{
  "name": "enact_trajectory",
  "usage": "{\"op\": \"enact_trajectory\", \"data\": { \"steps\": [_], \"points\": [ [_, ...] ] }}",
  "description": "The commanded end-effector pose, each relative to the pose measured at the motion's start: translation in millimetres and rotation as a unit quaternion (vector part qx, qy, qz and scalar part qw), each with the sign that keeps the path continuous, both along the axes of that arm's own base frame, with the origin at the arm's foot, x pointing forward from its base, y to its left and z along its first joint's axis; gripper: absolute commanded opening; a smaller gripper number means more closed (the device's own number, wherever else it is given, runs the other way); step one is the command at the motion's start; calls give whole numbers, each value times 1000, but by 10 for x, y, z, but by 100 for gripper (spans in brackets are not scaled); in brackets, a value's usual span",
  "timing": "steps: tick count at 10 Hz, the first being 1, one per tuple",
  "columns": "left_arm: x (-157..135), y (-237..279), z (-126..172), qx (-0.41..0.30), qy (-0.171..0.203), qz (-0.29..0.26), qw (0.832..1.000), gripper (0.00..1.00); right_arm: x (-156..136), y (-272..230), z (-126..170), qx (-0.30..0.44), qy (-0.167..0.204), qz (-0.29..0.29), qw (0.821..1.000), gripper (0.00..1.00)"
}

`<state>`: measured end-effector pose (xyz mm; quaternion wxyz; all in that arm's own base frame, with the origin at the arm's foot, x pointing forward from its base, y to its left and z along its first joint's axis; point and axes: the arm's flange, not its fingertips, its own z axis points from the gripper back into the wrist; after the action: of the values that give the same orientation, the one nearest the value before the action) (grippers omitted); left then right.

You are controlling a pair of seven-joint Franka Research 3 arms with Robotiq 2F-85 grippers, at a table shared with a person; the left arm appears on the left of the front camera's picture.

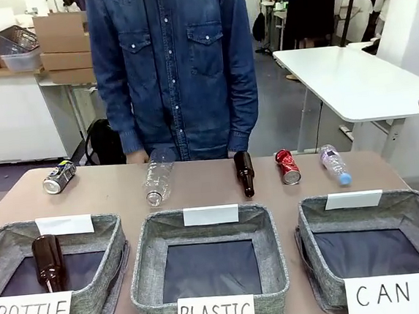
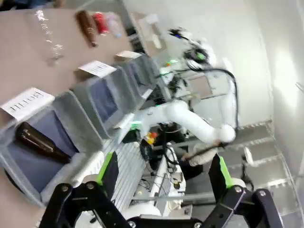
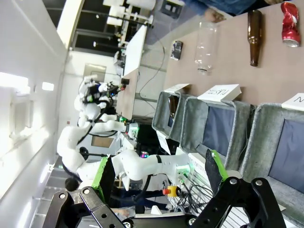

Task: Sort the can waste into the basket.
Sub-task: Pick up the can waste from the table and place it in the right Fabric basket.

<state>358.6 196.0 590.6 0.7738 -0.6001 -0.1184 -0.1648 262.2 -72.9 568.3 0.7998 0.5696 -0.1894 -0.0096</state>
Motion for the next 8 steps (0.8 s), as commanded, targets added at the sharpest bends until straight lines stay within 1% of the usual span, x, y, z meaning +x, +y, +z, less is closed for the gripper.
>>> {"op": "enact_trajectory", "data": {
  "steps": [1,2,3,4,5,6,7,8],
  "points": [
    [554,-428,140,119,80,19,990,100,34,16,11,8,-17,2,1000,100],
    [861,-693,81,180,101,51,977,100,34,16,11,8,-17,2,1000,100],
    [1165,-911,-6,225,121,72,964,100,34,16,11,8,-17,2,1000,100],
    [1463,-1073,-117,279,130,97,947,100,34,16,11,8,-17,2,1000,100],
    [1768,-1230,-257,341,106,120,927,100,34,16,11,8,-17,2,1000,100],
    [1984,-1309,-386,437,38,169,883,100,34,16,11,8,-17,2,1000,100],
    [2148,-1342,-536,507,-3,156,847,100,34,16,11,8,-17,2,1000,100],
    [2268,-1316,-674,563,-38,163,809,100,34,16,11,8,-17,2,1000,100]
  ]
}}
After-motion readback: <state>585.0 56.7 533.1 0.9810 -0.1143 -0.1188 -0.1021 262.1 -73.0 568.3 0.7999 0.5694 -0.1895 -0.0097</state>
